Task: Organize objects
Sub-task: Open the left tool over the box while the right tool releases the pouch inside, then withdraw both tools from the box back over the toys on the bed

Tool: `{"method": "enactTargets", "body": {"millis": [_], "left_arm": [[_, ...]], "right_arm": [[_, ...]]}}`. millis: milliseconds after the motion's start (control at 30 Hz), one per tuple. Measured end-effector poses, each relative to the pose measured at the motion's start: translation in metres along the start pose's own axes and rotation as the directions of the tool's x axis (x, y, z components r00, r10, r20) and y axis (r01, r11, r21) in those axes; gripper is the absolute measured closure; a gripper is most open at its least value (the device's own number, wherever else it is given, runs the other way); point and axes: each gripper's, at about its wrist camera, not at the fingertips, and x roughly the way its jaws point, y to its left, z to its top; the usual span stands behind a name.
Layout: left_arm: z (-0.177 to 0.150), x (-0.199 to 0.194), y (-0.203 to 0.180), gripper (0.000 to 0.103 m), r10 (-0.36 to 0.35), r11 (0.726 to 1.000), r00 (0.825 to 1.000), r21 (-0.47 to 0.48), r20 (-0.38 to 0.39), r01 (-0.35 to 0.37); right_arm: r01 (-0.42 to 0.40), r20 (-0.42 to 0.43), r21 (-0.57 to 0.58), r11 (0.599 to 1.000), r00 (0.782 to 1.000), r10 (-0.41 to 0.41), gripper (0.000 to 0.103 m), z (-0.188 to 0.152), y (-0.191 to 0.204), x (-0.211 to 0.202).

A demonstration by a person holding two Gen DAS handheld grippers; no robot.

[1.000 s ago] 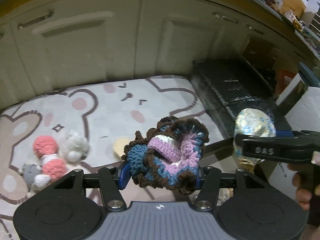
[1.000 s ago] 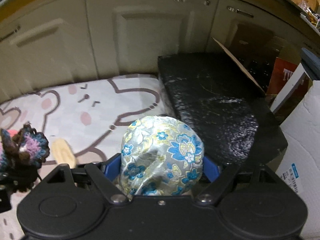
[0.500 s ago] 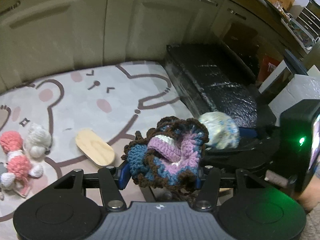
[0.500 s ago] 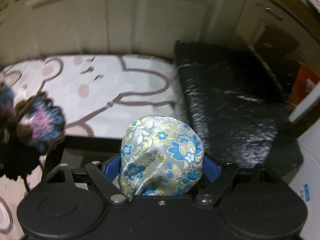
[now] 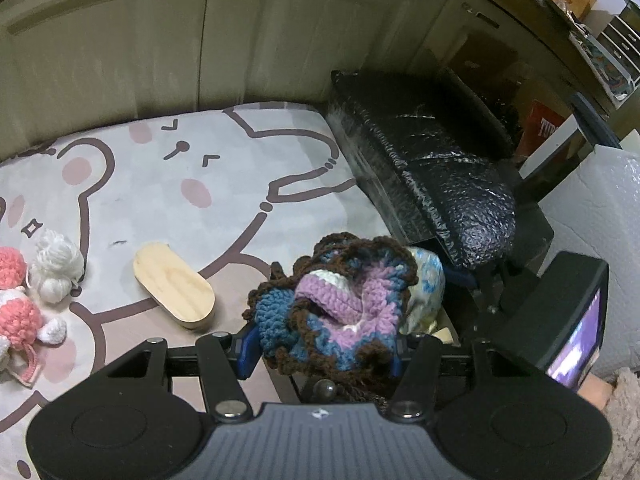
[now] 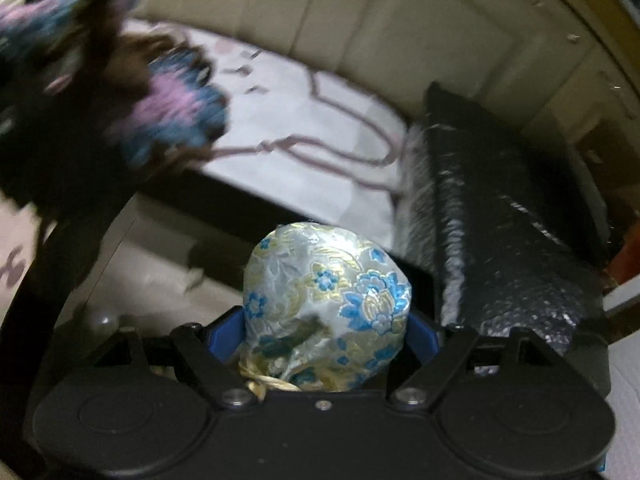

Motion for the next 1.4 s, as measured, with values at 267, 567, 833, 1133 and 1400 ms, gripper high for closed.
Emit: {"method": "enactTargets", "body": {"millis": [267,567,833,1133,1400], "left_arm": [[-0.001,0.007,-0.006,0.046,-0.02,1.0,1.0,0.002,-0.022,0.02],[-0.007,0.025,-0.013,0.036,-0.021,0.999,0.997,0.025,-0.079,0.023],[-0.004,0.013,-0.007,0.024,-0.017,1.0,0.998,-0.002,-0.063,0.017],[-0.006,-0.001,-0.002,0.024,0.032,0.999,0.998,0.008,-0.051,-0.032],[-0.007,-0.014,0.002,0.022,0.078,0.997,0.996,0.03,-0.032,-0.077]], "right_arm": [[-0.179,-0.095,0.148,0.973,0.976,0.194,0.018,-0.001,-0.024,-0.012],[-0.117,-0.095,0.246,0.962,0.985,0.144,0.017,0.003,-0.04,-0.025],[-0.104,-0.054,0.257,0.961,0.991,0.122,0.012,0.007,-0.05,-0.044],[-0.116,-0.016,0.324,0.939,0.992,0.128,0.012,0.011,-0.061,-0.067],[-0.101,-0.018,0.364,0.926,0.993,0.115,0.011,0.008,-0.068,-0.086]]}}
